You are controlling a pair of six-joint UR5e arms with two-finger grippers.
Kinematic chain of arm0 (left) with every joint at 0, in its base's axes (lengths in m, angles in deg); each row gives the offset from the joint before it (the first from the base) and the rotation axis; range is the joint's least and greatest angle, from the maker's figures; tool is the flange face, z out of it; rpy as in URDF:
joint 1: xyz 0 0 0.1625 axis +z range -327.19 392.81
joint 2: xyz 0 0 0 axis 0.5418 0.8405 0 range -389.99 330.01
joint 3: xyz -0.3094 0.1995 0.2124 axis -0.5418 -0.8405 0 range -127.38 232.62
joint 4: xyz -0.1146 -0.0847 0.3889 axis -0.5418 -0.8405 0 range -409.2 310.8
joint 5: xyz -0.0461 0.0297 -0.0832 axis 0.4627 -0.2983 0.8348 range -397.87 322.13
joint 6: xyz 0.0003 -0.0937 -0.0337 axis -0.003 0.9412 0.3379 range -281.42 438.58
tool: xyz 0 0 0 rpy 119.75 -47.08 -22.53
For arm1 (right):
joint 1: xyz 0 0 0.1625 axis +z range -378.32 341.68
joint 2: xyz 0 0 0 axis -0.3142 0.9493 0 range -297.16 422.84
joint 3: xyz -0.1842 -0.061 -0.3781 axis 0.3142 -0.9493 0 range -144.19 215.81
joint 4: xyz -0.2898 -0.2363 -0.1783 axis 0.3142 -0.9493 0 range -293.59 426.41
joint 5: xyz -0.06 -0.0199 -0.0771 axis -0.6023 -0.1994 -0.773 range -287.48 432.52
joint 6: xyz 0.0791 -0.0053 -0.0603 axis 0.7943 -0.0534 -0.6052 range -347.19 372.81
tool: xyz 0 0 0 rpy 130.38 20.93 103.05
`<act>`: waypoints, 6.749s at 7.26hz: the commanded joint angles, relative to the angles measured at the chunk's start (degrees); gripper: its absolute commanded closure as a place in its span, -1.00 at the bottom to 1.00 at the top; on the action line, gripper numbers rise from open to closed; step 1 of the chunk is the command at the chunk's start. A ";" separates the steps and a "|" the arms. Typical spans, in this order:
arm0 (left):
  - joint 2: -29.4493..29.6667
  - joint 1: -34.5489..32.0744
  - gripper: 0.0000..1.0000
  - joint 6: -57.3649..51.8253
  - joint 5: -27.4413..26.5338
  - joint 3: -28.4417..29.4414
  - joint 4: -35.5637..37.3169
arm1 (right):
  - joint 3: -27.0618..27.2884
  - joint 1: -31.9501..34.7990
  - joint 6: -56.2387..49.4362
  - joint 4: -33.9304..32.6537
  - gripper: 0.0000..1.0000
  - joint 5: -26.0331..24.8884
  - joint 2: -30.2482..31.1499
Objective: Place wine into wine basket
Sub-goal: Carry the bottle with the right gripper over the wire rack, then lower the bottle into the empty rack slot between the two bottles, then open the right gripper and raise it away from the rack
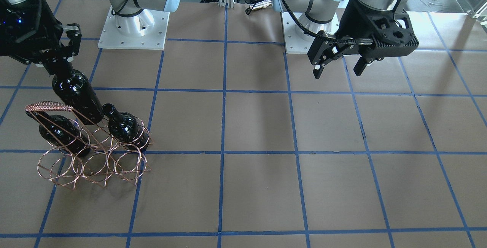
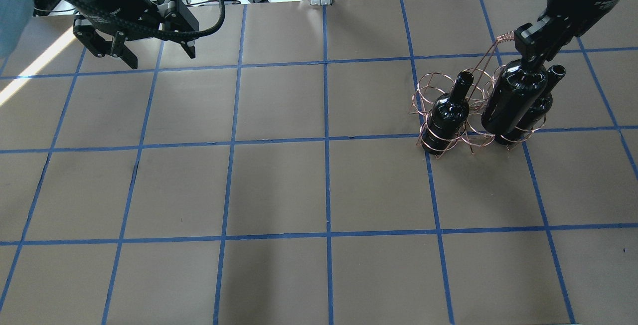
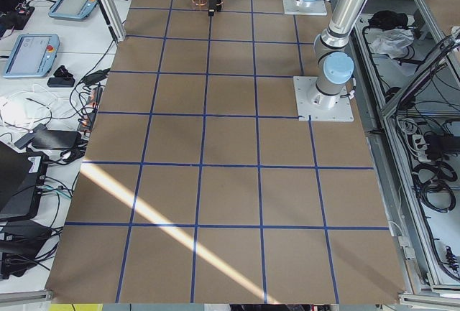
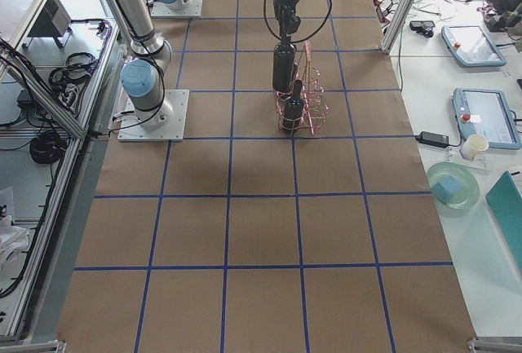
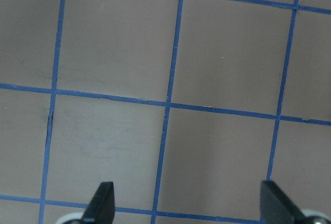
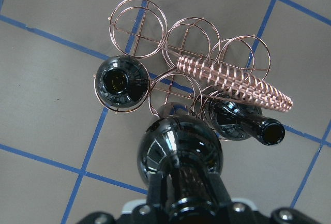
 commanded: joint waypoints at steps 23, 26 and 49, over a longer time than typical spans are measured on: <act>-1.51 -2.18 -1.00 -3.06 -3.08 -0.49 0.20 | 8.62 -2.77 -3.01 -12.36 0.86 4.19 -5.33; -1.60 -1.57 -1.00 -2.79 -2.82 -0.05 0.29 | 9.06 -2.77 -3.45 -12.54 0.86 4.19 -6.03; -1.95 1.16 -1.00 -4.37 -2.29 -0.58 1.17 | -2.54 9.10 26.87 6.53 -0.90 3.75 0.30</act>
